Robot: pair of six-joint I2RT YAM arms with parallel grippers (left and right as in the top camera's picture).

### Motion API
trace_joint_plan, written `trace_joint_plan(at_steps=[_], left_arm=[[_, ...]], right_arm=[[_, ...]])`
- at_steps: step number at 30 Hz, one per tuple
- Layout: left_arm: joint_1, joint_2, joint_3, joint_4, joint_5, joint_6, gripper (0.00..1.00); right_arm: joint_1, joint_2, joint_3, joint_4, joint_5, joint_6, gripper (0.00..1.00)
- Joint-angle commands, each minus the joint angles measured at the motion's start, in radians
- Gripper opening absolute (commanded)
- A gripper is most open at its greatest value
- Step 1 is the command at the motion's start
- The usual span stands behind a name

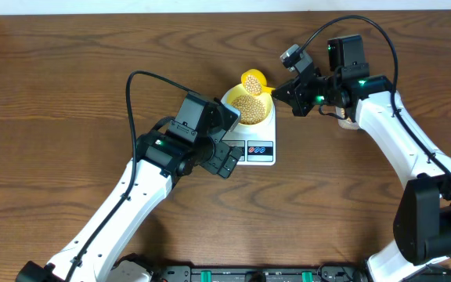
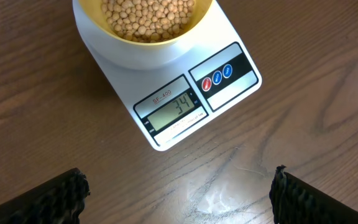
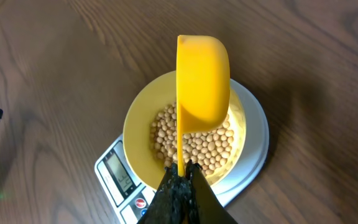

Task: Scoop item into bowl and weigh 50g on scale
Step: 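Tilt the scoop with the right gripper to pour soybeans into the bowl, then hold the scoop tilted over the bowl with the right gripper, shaking out beans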

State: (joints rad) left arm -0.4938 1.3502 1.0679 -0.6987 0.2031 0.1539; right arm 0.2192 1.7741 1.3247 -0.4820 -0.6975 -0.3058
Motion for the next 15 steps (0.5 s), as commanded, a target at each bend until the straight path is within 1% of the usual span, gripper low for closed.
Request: trace_joint_plan(at_steps=[1, 4, 15], left_arm=[[0.000, 0.002, -0.013, 0.000, -0.010, -0.006, 0.96], [0.000, 0.002, -0.013, 0.000, -0.010, -0.006, 0.96], [0.000, 0.002, -0.013, 0.000, -0.010, -0.006, 0.96]], right_arm=[[0.009, 0.010, 0.001, -0.001, 0.024, -0.055, 0.01], [0.021, 0.010, 0.001, -0.001, 0.053, -0.059, 0.01], [0.063, 0.010, 0.001, -0.011, 0.052, -0.058, 0.01]])
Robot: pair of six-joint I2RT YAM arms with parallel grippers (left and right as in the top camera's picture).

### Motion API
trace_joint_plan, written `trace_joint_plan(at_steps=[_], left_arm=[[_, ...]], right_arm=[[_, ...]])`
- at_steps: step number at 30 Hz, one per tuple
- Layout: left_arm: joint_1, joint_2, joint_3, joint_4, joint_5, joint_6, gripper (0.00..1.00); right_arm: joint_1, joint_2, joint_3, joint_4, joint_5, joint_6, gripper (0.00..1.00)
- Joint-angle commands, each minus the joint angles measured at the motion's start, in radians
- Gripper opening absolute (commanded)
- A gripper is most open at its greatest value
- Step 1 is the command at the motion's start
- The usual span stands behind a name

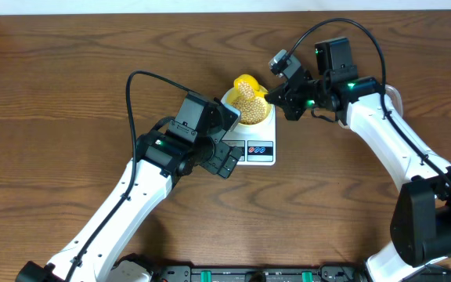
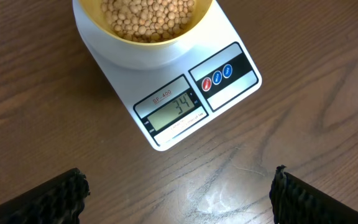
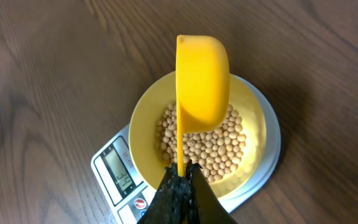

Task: Scoop item into bowl and weigh 50g on scale
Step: 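Hold the scoop tilted over the bowl with the right gripper, shaking out beans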

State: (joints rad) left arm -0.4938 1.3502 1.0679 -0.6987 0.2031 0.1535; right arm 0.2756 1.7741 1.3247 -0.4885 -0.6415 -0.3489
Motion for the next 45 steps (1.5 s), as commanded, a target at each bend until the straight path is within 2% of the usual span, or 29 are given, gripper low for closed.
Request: trace_joint_plan(at_steps=[1, 10, 17, 45], left_arm=[[0.000, 0.002, -0.013, 0.000, -0.010, -0.006, 0.96], [0.000, 0.002, -0.013, 0.000, -0.010, -0.006, 0.96], [0.000, 0.002, -0.013, 0.000, -0.010, -0.006, 0.96], [0.000, 0.002, -0.013, 0.000, -0.010, -0.006, 0.96]], right_arm=[[0.006, 0.010, 0.001, -0.006, -0.003, -0.015, 0.01], [0.006, 0.010, 0.001, -0.006, -0.002, -0.015, 0.01], [0.006, 0.010, 0.001, -0.006, 0.075, -0.015, 0.01], [0.007, -0.001, 0.001, -0.023, 0.074, -0.015, 0.01]])
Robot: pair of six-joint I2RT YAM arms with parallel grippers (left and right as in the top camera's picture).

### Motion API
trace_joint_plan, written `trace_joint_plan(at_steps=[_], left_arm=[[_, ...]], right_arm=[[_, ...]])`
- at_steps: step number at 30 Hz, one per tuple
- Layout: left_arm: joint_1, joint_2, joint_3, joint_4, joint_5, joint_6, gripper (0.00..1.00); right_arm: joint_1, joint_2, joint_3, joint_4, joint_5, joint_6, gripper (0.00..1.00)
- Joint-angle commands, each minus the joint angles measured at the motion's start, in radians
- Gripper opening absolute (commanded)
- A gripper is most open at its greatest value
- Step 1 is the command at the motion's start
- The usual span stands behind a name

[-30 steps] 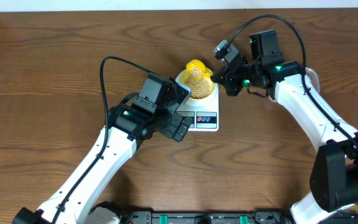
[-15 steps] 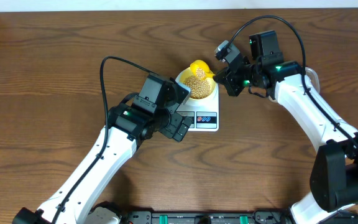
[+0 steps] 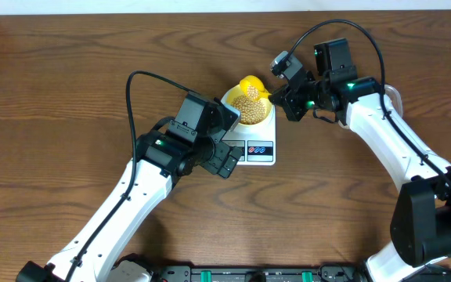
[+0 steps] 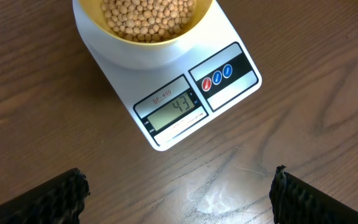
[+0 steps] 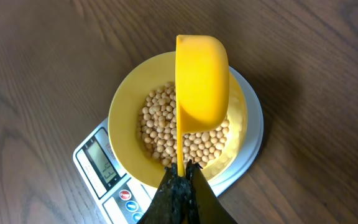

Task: Scoop item into bowl and weigh 50g on scale
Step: 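Hold the scoop tilted over the bowl with the right gripper, shaking out beans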

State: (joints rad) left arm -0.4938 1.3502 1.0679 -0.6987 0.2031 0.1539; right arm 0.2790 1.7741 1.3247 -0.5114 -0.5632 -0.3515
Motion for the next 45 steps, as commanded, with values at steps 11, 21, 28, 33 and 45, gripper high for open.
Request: trace_joint_plan(at_steps=[11, 21, 28, 33, 45], left_arm=[[0.000, 0.002, -0.013, 0.000, -0.010, -0.006, 0.96], [0.000, 0.002, -0.013, 0.000, -0.010, -0.006, 0.96], [0.000, 0.002, -0.013, 0.000, -0.010, -0.006, 0.96], [0.000, 0.002, -0.013, 0.000, -0.010, -0.006, 0.96], [0.000, 0.002, -0.013, 0.000, -0.010, -0.006, 0.96]], right_arm=[[0.003, -0.012, 0.001, -0.001, -0.005, -0.012, 0.01], [0.003, -0.049, 0.001, 0.007, -0.003, -0.013, 0.01], [0.004, -0.049, 0.001, 0.003, -0.004, -0.026, 0.01], [0.010, -0.049, 0.001, 0.002, -0.003, -0.050, 0.01], [0.041, -0.049, 0.001, -0.016, -0.002, -0.098, 0.01]])
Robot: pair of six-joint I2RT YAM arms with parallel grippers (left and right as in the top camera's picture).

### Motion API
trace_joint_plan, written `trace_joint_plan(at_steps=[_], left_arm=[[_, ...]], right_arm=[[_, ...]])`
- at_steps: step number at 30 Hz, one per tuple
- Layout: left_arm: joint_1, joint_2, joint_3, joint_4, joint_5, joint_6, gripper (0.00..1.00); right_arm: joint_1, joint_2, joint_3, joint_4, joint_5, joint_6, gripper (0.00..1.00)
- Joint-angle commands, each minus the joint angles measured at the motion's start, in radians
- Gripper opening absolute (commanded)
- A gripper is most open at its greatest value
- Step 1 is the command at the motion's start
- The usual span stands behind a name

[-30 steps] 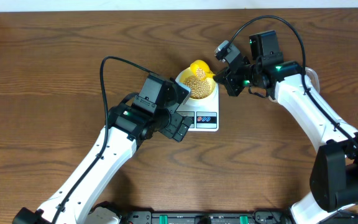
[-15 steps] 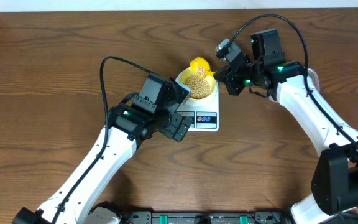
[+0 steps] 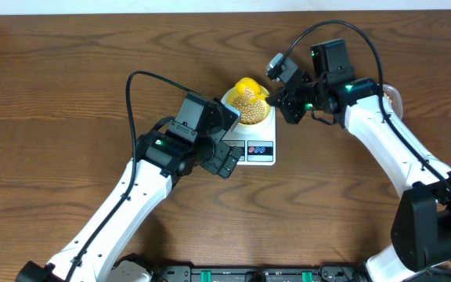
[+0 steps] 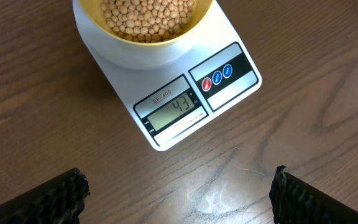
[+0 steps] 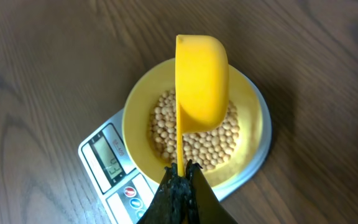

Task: Scoop item into bowl and weigh 50g on scale
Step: 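Hold the scoop tilted over the bowl with the right gripper, shaking out beans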

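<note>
A yellow bowl (image 5: 253, 146) of soybeans (image 5: 219, 143) sits on a white scale (image 4: 222, 46) whose display (image 4: 176, 107) reads 43. My right gripper (image 5: 179, 169) is shut on the handle of a yellow scoop (image 5: 202, 78), held on its side above the bowl. In the overhead view the scoop (image 3: 249, 85) hangs over the bowl's far rim. My left gripper (image 4: 179, 186) is open over bare table just in front of the scale, its fingertips (image 4: 73, 183) at the frame's bottom corners.
Wooden table (image 3: 69, 70) all round. A pale container (image 3: 391, 94) shows partly behind my right arm at the right. My left arm (image 3: 155, 157) lies to the left of the scale.
The right gripper and scoop have shifted slightly over the bowl. The scale still reads 43. The left gripper has not moved.
The scoop stood tilted over the bowl with the scale at 34, and the same half a second later. Then the display read 43 with more beans in the bowl. It stays at 43 now, the scoop still on its side above the bowl.
</note>
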State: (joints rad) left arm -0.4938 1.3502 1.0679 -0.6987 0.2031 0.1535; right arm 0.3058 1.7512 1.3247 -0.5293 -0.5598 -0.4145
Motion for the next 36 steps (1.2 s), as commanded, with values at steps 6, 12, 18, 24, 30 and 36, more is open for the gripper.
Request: trace_joint_plan(at_steps=[6, 12, 18, 24, 30, 36], left_arm=[[0.000, 0.002, -0.013, 0.000, -0.010, -0.006, 0.96], [0.000, 0.002, -0.013, 0.000, -0.010, -0.006, 0.96], [0.000, 0.002, -0.013, 0.000, -0.010, -0.006, 0.96], [0.000, 0.002, -0.013, 0.000, -0.010, -0.006, 0.96], [0.000, 0.002, -0.013, 0.000, -0.010, -0.006, 0.96], [0.000, 0.002, -0.013, 0.000, -0.010, -0.006, 0.96]], right_arm=[[0.014, -0.026, 0.001, 0.002, -0.007, -0.035, 0.01], [0.014, -0.026, 0.001, 0.001, -0.007, -0.035, 0.01], [0.014, -0.026, 0.001, 0.002, -0.006, -0.035, 0.01], [0.014, -0.026, 0.001, 0.002, 0.019, -0.036, 0.01], [0.014, -0.026, 0.001, 0.002, 0.064, -0.036, 0.01], [0.014, -0.026, 0.001, 0.002, 0.064, -0.036, 0.01]])
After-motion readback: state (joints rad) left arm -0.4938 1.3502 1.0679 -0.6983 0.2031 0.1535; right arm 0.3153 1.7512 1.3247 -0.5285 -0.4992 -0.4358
